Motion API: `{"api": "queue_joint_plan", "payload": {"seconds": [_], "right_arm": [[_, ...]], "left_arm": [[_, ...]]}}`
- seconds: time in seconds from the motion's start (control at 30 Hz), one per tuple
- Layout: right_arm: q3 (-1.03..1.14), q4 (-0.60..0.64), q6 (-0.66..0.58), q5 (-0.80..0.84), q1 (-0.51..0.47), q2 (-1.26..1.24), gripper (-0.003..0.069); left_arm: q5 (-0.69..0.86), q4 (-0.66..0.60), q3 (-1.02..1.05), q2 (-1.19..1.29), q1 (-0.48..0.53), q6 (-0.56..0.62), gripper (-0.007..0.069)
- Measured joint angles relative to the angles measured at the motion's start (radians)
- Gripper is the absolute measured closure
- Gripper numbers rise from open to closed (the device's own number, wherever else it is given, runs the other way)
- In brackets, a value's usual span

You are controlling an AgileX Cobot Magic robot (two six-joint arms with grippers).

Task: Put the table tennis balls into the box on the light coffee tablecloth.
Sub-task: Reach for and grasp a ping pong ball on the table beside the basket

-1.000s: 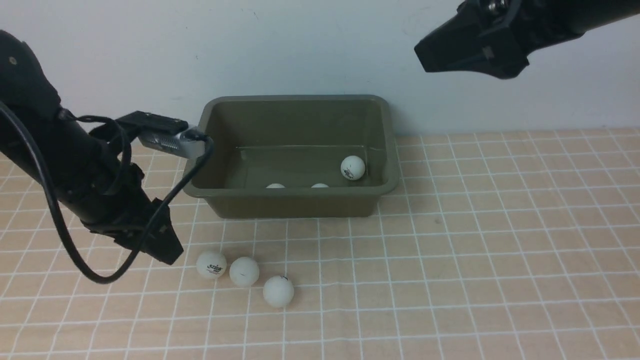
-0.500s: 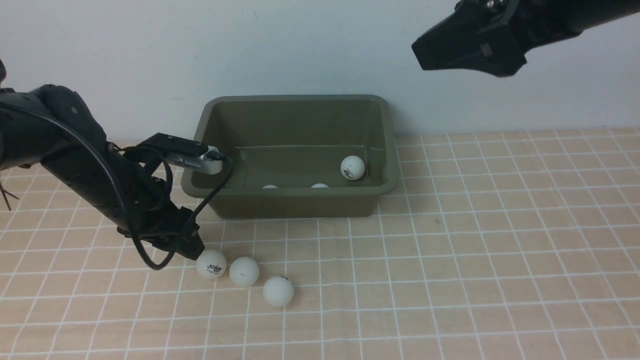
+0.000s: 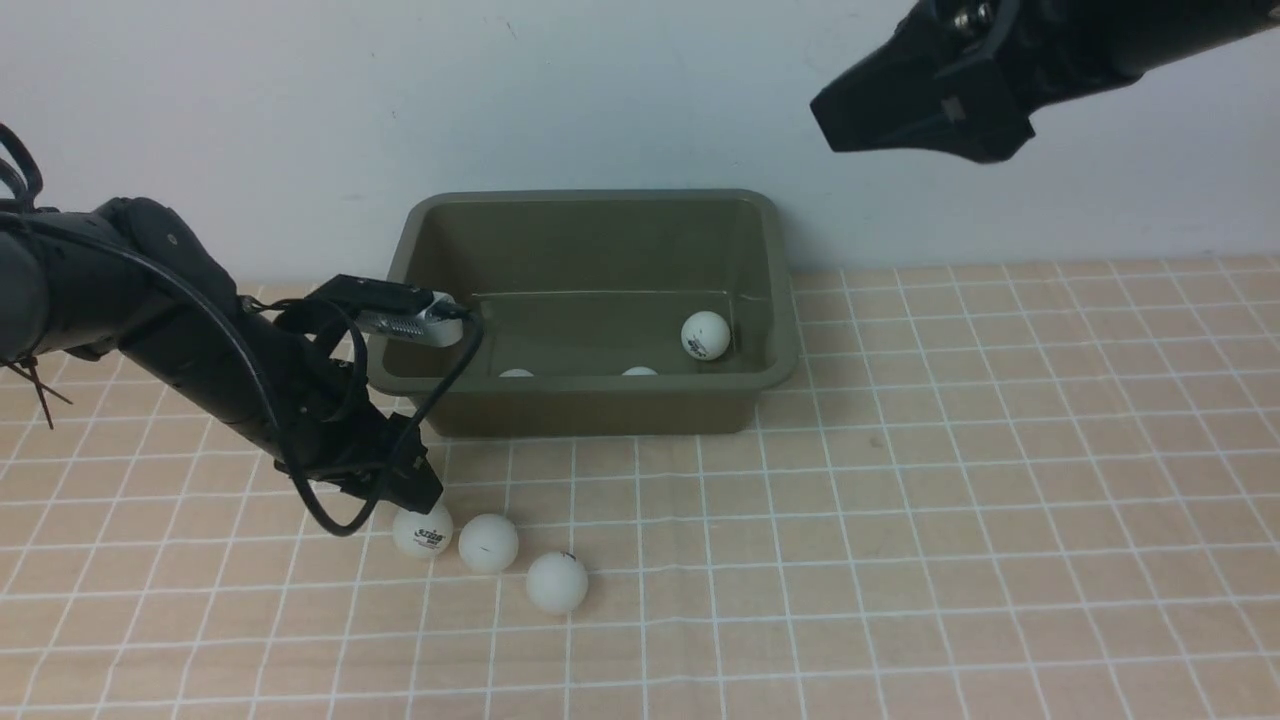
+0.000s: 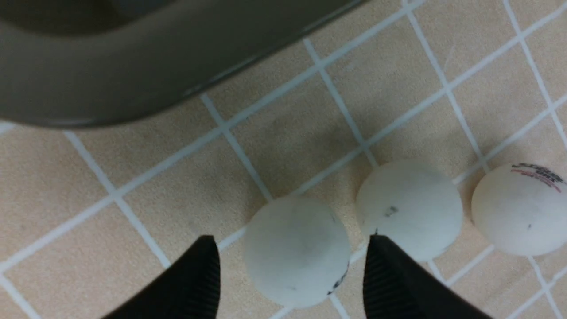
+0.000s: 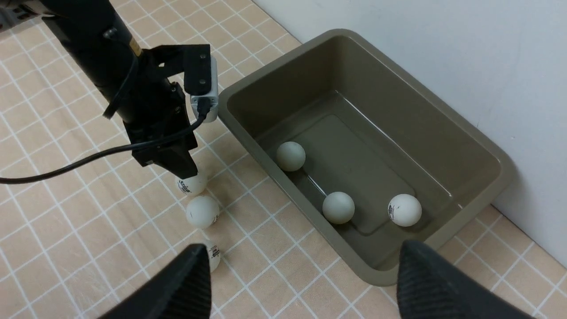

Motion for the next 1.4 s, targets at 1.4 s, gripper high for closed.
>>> {"api": "queue_joint_plan", "payload": {"seconds": [1.4], "right_arm": [[0.000,0.000,-0.014,-0.032,0.000,0.000,0.0147]], "left_arm": [[0.066,0.071,-0.046,0.033,-0.002,0.013,0.0313]]}}
